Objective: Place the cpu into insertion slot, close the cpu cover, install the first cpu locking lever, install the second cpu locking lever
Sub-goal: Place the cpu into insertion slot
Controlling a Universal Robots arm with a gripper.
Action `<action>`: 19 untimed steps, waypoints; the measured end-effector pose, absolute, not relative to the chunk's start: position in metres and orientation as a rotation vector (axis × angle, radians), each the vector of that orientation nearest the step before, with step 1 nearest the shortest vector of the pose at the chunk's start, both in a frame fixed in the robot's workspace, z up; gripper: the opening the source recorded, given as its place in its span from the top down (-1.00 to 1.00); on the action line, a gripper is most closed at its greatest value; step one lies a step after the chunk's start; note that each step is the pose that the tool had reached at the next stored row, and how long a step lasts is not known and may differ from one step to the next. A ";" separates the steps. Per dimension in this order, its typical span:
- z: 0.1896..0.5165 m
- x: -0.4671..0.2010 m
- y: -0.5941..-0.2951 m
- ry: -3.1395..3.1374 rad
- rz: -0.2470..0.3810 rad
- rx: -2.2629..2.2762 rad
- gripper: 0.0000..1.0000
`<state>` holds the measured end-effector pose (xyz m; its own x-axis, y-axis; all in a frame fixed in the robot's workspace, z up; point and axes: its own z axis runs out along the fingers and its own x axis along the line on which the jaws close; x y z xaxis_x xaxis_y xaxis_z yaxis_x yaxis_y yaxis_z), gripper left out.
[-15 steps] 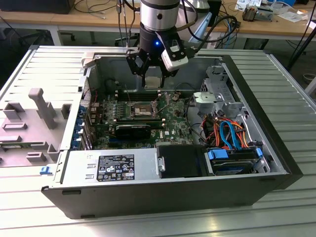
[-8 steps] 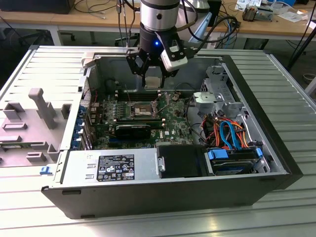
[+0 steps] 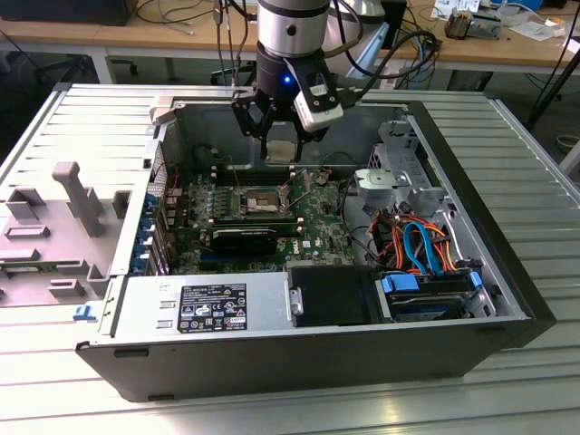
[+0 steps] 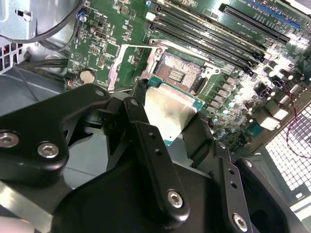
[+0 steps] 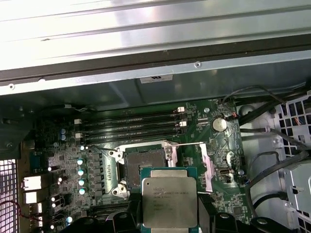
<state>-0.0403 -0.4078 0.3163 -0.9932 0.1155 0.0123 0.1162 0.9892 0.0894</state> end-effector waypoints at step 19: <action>0.316 -0.040 -0.408 -3.122 -0.142 -0.281 -0.09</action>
<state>-0.0403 -0.4078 0.3160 -0.9840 0.1778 0.0123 0.1782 0.9799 0.0894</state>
